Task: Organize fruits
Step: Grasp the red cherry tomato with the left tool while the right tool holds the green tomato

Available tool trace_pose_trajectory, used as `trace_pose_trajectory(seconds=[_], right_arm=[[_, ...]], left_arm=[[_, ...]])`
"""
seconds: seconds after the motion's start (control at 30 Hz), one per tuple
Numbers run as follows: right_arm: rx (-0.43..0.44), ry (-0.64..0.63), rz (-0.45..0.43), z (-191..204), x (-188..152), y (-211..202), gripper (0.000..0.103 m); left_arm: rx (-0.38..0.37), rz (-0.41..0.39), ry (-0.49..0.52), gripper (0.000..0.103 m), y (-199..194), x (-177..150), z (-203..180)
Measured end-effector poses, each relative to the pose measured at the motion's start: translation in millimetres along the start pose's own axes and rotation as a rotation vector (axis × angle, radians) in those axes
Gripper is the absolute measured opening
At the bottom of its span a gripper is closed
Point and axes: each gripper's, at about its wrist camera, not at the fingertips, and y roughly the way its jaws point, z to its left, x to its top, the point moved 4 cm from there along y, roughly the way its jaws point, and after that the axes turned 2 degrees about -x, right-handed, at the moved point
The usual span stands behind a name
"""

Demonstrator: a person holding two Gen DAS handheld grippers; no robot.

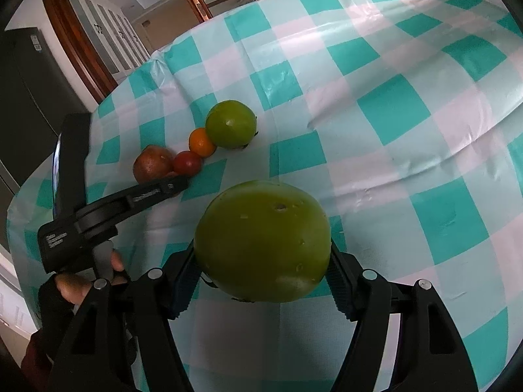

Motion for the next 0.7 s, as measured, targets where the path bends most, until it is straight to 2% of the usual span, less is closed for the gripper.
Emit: trace_pose_trajectory(seconds=[0.1,0.27,0.33,0.47,0.53,0.7], right_arm=[[0.014,0.019,0.000,-3.7,-1.0,-0.6,0.067],[0.020,0.013,0.002,-3.2,-2.3,-0.7,0.067],[0.017,0.009,0.008,-2.6,-2.3,1.0,0.067],[0.021,0.008,0.010,-2.3,-1.3,2.3,0.067],[0.020,0.006,0.013,-2.1,-1.6,2.3,0.067],[0.029,-0.006,0.026,0.5,-2.1,4.6,0.067]], left_arm=[[-0.017,-0.004,-0.010,0.036,-8.7,-8.9,7.0],[-0.059,0.019,0.005,0.036,-43.7,-48.9,13.9],[-0.040,0.006,0.043,0.036,-57.0,-66.1,13.6],[-0.032,0.005,0.059,0.038,-59.2,-70.2,9.9],[-0.045,0.007,0.065,0.048,-60.1,-70.9,8.8],[-0.032,0.010,0.077,0.058,-57.4,-68.4,6.3]])
